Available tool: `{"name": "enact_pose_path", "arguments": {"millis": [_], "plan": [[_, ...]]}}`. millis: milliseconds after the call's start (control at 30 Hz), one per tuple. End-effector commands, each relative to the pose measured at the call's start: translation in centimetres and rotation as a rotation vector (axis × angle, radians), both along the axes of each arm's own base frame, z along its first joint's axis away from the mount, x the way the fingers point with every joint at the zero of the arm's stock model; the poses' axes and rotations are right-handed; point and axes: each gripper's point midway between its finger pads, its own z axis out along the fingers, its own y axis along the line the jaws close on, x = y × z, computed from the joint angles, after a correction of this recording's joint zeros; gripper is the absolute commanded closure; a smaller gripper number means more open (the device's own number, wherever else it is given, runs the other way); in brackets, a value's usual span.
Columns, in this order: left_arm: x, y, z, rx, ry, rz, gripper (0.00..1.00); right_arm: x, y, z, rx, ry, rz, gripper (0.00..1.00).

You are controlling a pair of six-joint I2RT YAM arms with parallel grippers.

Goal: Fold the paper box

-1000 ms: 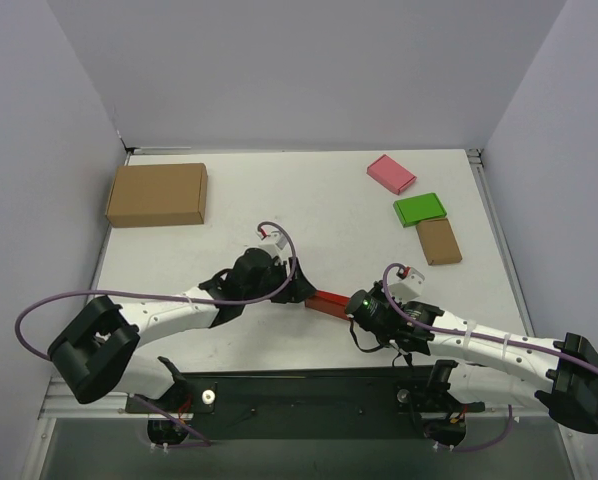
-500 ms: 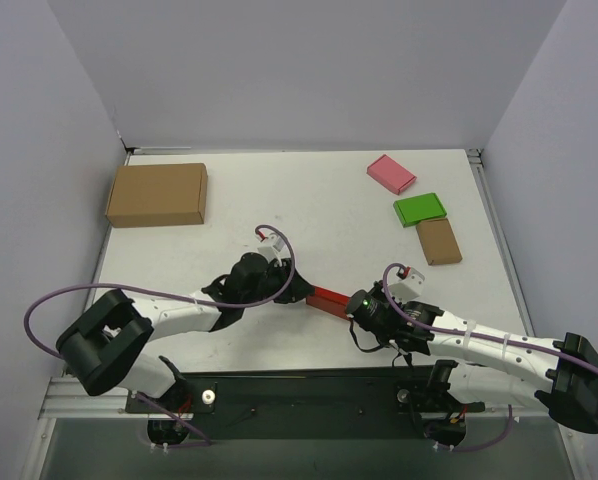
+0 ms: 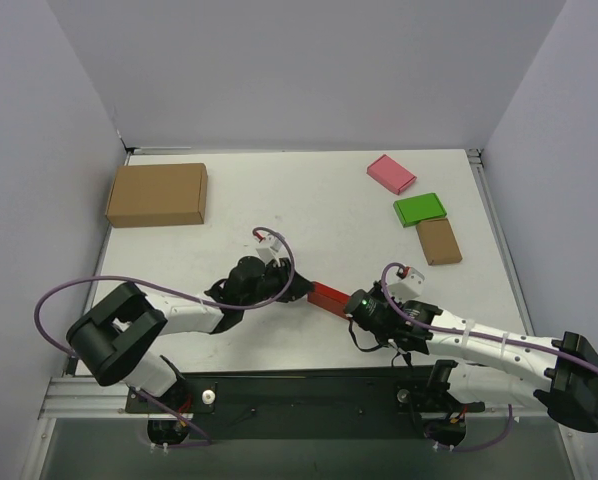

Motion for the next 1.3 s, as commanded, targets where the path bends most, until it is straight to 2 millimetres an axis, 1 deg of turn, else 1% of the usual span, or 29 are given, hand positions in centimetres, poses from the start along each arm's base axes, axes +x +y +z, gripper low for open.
{"name": "enact_pose_path", "arguments": {"millis": [0, 33, 100, 133, 200, 300, 467, 633, 667, 733, 767, 800, 833, 867, 900, 967, 1000, 1033, 1067, 1100, 1133, 1167, 1233, 1267], "plan": [[-3.5, 2.5, -7.0, 0.157, 0.155, -0.038, 0.89, -2.0, -1.9, -2.6, -0.124, 0.107, 0.029, 1.0], [-3.5, 2.5, -7.0, 0.148, 0.15, -0.037, 0.9, -2.0, -2.0, -2.6, -0.126, 0.108, 0.03, 1.0], [-4.0, 3.0, -7.8, 0.155, 0.163, -0.034, 0.94, -2.0, -2.0, -2.7, -0.125, 0.11, 0.029, 1.0], [-4.0, 2.8, -7.6, 0.144, 0.153, -0.039, 0.95, -2.0, -2.0, -2.6, -0.125, 0.108, 0.029, 1.0], [-4.3, 3.0, -8.0, 0.147, 0.156, -0.046, 0.96, -2.0, -2.1, -2.7, -0.127, 0.109, 0.029, 1.0], [-4.5, 2.8, -7.6, 0.125, 0.141, -0.062, 0.96, -1.9, -2.0, -2.4, -0.133, 0.099, 0.043, 1.0], [-4.8, 2.6, -6.8, 0.118, 0.1, -0.082, 0.95, -1.8, -1.2, -1.2, -0.143, 0.057, 0.088, 1.0], [-4.5, 2.1, -5.7, 0.104, 0.078, -0.096, 0.96, -1.7, -0.7, 0.0, -0.144, 0.014, 0.12, 1.0], [-4.5, 2.0, -5.6, 0.104, 0.073, -0.098, 0.96, -1.6, -0.5, 0.4, -0.145, 0.0, 0.129, 0.88], [-4.1, 1.8, -5.1, 0.106, 0.063, -0.09, 0.94, -1.6, -0.4, 0.9, -0.15, -0.02, 0.147, 0.78], [-3.9, 1.7, -4.8, 0.108, 0.055, -0.091, 0.92, -1.7, -0.1, 1.4, -0.145, -0.035, 0.16, 0.68], [-3.9, 1.8, -4.7, 0.116, 0.056, -0.092, 0.87, -1.6, 0.0, 1.8, -0.149, -0.052, 0.172, 0.65], [-3.6, 1.8, -4.4, 0.123, 0.048, -0.087, 0.84, -1.6, -0.1, 2.1, -0.151, -0.063, 0.176, 0.62], [-3.2, 1.5, -3.6, 0.12, 0.023, -0.09, 0.8, -1.7, 0.1, 2.4, -0.152, -0.073, 0.19, 0.57], [-3.1, 1.7, -3.2, 0.134, 0.019, -0.088, 0.7, -1.6, 0.1, 2.9, -0.156, -0.093, 0.2, 0.54], [-2.3, 1.7, -2.1, 0.151, -0.023, -0.076, 0.6, -1.6, 0.2, 3.5, -0.164, -0.112, 0.218, 0.46], [-2.3, 2.1, -1.4, 0.161, -0.03, -0.07, 0.55, -1.5, 0.5, 4.1, -0.16, -0.127, 0.227, 0.44], [-2.2, 2.3, -0.9, 0.165, -0.043, -0.064, 0.47, -1.4, 0.5, 4.5, -0.182, -0.14, 0.244, 0.43], [-1.8, 2.7, -0.7, 0.182, -0.059, -0.05, 0.43, -1.4, 0.6, 4.7, -0.19, -0.15, 0.252, 0.4], [-1.8, 3.0, 0.2, 0.186, -0.072, -0.043, 0.4, -1.4, 0.8, 4.9, -0.204, -0.158, 0.266, 0.38], [-1.7, 3.4, 0.4, 0.197, -0.08, -0.033, 0.34, -1.2, 1.1, 5.4, -0.211, -0.172, 0.275, 0.37], [-1.3, 3.9, 0.7, 0.213, -0.099, -0.016, 0.32, -1.2, 1.2, 5.7, -0.242, -0.179, 0.301, 0.35], [-1.3, 4.9, 1.2, 0.241, -0.111, -0.001, 0.28, -0.9, 2.0, 6.1, -0.266, -0.189, 0.332, 0.29], [-0.8, 5.5, 1.8, 0.238, -0.122, 0.019, 0.25, -0.7, 2.0, 6.1, -0.301, -0.19, 0.358, 0.21]]}}
